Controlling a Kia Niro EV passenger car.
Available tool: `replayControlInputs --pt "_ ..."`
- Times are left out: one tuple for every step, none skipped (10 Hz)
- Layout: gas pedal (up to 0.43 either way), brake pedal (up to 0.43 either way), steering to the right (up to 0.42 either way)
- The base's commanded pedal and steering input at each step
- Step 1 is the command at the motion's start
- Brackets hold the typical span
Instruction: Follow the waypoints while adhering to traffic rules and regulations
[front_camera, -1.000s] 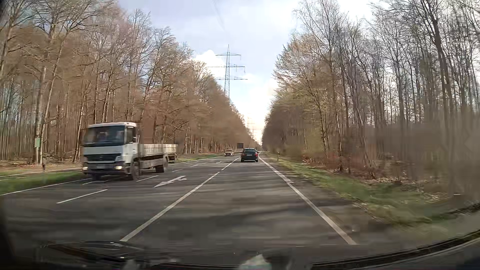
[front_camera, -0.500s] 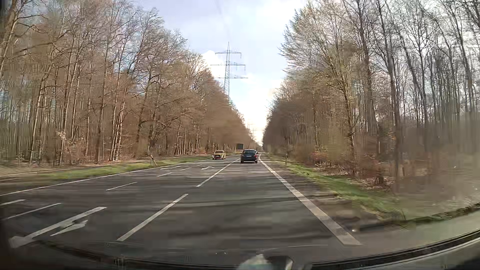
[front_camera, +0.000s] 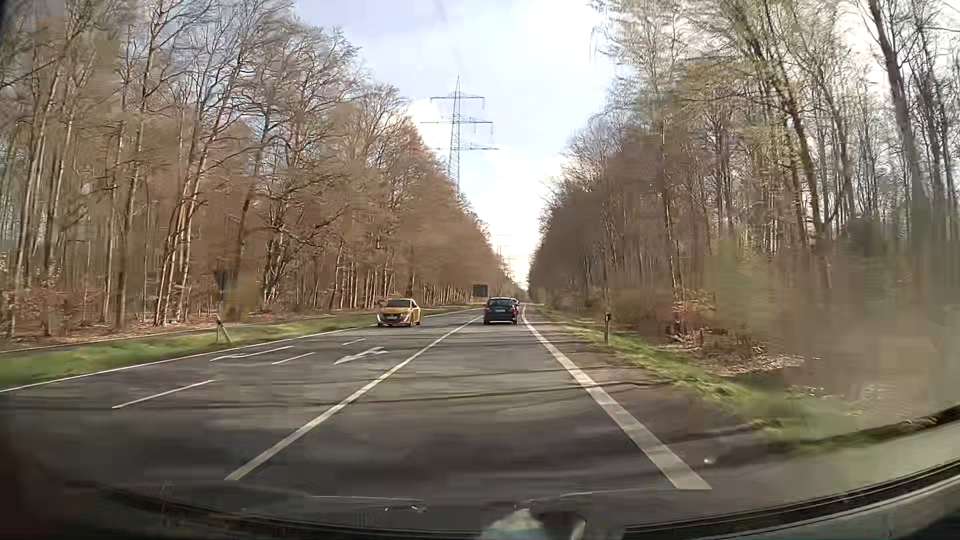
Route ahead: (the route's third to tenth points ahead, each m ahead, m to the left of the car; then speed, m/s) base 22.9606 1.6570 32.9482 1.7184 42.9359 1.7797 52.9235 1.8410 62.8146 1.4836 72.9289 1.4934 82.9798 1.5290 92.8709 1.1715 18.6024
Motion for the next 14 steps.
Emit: replayControlInputs --pt "0.28 0.0 -0.003" --pt "0.28 0.0 -0.003" --pt "0.28 0.0 -0.003" --pt "0.28 0.0 -0.003" --pt "0.28 0.0 -0.003" --pt "0.28 0.0 -0.002" --pt "0.28 0.0 -0.001" --pt "0.28 0.0 -0.001" --pt "0.28 0.0 0.0" --pt "0.28 0.0 0.0" --pt "0.28 0.0 0.0" --pt "0.28 0.0 0.001" --pt "0.28 0.0 0.003" --pt "0.28 0.0 0.003"
